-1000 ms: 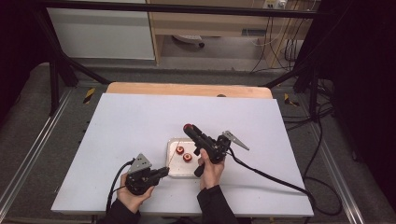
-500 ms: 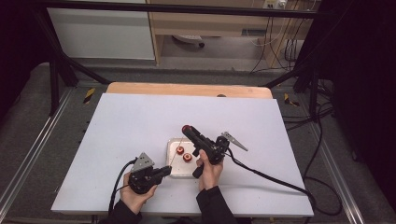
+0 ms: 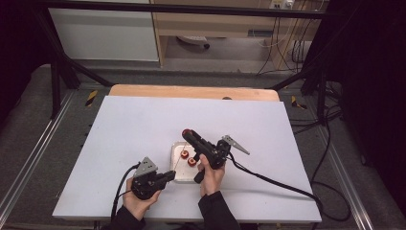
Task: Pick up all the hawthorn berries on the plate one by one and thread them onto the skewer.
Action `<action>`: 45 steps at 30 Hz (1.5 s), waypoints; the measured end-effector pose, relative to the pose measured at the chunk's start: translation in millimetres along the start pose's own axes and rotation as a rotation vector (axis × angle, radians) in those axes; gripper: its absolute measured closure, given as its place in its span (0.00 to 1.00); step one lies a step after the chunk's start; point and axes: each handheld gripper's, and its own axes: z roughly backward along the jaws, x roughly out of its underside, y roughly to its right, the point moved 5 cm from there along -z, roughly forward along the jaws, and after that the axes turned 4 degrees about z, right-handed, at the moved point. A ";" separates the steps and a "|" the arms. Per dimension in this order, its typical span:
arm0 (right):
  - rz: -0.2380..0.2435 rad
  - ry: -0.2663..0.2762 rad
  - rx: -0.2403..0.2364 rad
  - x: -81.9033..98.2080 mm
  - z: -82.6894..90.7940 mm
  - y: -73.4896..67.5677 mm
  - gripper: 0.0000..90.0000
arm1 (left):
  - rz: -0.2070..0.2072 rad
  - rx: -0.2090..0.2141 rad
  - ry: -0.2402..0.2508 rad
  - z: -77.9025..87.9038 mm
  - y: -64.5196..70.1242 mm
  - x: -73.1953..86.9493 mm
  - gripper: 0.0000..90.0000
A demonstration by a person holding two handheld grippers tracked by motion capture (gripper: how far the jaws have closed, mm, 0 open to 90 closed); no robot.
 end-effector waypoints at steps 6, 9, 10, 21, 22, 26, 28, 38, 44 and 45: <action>0.002 0.005 0.001 -1.8 0.0 0.0 0.68 | 0.014 0.000 0.004 1.2 -2.4 -0.3 0.98; 0.003 0.006 0.001 -1.7 -0.1 0.1 0.68 | 0.013 0.000 0.009 1.5 -2.4 -0.7 0.98; 0.001 0.005 0.001 -1.5 -0.1 0.0 0.68 | 0.013 0.000 0.009 1.6 -2.4 -0.8 0.98; -0.010 0.000 -0.001 6.3 -0.9 1.6 0.68 | 0.045 0.001 0.018 0.9 -1.8 -2.3 0.98; -0.008 -0.001 -0.001 7.9 -0.9 1.9 0.68 | 0.052 0.003 0.020 0.7 -1.5 -2.7 0.98; -0.008 -0.003 0.000 13.8 -0.5 2.2 0.68 | 0.089 0.001 0.021 -1.5 -0.9 -5.4 0.98; -0.006 -0.002 0.000 14.0 -0.3 1.9 0.68 | 0.099 0.000 0.020 -2.9 -0.5 -6.8 0.98; 0.005 -0.077 -0.010 24.5 3.4 -0.7 0.68 | 0.106 -0.006 0.058 -2.9 1.6 -27.7 0.98; 0.033 -0.123 -0.010 31.0 6.9 -3.7 0.68 | 0.080 -0.024 0.062 -9.1 1.4 -37.2 0.98; 0.039 -0.133 -0.008 32.7 7.5 -4.0 0.68 | 0.075 -0.030 0.061 -9.4 1.2 -38.0 0.98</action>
